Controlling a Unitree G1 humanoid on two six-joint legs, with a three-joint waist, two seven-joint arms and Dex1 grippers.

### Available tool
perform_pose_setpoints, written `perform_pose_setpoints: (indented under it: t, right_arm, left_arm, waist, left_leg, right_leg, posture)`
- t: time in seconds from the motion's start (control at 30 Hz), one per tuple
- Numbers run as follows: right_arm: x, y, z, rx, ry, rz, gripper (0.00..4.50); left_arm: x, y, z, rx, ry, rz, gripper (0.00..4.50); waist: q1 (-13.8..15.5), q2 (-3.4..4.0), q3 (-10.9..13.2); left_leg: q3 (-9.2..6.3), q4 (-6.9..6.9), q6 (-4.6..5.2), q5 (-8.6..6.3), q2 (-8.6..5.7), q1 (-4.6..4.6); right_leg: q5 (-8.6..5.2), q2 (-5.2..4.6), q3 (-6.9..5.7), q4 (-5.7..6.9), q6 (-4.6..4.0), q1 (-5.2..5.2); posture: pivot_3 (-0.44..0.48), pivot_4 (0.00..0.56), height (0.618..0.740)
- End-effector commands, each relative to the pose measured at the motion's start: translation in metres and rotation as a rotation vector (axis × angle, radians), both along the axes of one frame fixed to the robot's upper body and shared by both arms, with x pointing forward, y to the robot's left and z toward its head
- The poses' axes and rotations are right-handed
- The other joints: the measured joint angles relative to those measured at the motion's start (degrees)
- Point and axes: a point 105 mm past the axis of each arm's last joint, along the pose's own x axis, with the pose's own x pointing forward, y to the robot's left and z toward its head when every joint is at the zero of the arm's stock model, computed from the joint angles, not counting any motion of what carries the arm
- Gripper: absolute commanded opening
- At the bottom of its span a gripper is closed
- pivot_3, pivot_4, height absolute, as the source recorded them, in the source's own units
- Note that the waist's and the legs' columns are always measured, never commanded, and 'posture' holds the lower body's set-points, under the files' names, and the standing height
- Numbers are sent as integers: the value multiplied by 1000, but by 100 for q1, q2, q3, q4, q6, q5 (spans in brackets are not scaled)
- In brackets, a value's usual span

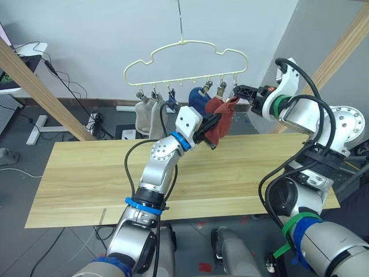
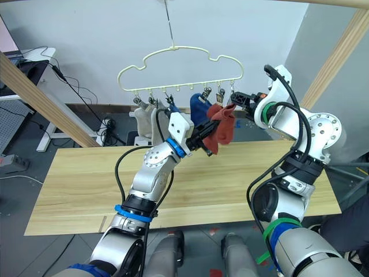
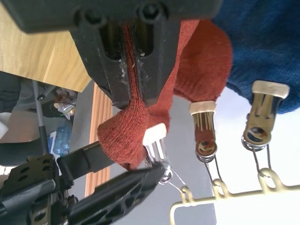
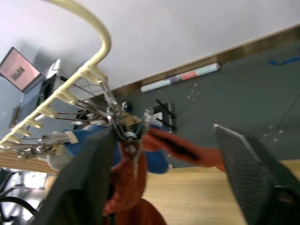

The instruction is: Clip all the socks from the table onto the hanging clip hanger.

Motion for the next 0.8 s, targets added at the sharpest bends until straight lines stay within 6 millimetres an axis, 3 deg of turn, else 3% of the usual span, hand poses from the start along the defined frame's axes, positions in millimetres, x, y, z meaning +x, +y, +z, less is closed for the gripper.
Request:
perform_pose_setpoints:
  t: [0.03,0.1,0.27,0.37,0.43,0.63,0.8]
  right_arm:
    - [-14,-9,17,-82,-163,19,4500]
    - [-23,-11,10,-149,-194,46,4500]
    - [-40,-17,-33,-286,-198,94,4500]
    - [-49,-21,-62,-351,-185,98,4500]
    - [-55,-24,-80,-404,-176,104,4500]
    - [-75,-35,-122,-508,-138,125,4500]
    - [-87,-45,-155,-534,-84,120,4500]
  left_arm:
    - [-3,-7,-5,2,37,-39,783]
    - [-2,-9,-15,18,92,-50,1367]
    - [-1,-5,-47,95,203,-41,2872]
    - [-4,19,-63,120,253,9,3810]
    - [-11,45,-76,146,293,61,4435]
    - [-48,142,-114,227,481,341,4473]
    - [-77,205,-132,235,621,678,4473]
  waist:
    - [-3,0,0]
    - [-16,1,0]
    - [-132,1,0]
    - [-195,1,0]
    - [-284,1,0]
    - [-306,4,2]
    - [-173,2,4]
  left_leg:
    - [0,0,0,0,-1,-2]
    - [1,0,0,-1,-2,-3]
    - [0,0,2,-2,-1,-3]
    - [1,4,2,-1,-1,1]
    - [1,3,2,-2,3,7]
    - [0,-3,1,-2,17,32]
    - [7,2,-1,-1,8,35]
  right_leg:
    - [-1,0,0,-2,1,0]
    - [-3,-1,1,-6,5,0]
    - [-11,1,2,-5,19,0]
    - [-17,1,4,0,28,1]
    - [-18,5,7,4,30,2]
    - [-18,20,16,12,30,9]
    - [-20,-5,15,5,32,19]
  posture:
    - [-109,272,740]
    - [-116,270,740]
    - [-129,267,740]
    - [-118,266,740]
    - [-104,267,740]
    - [-44,276,740]
    - [-5,278,740]
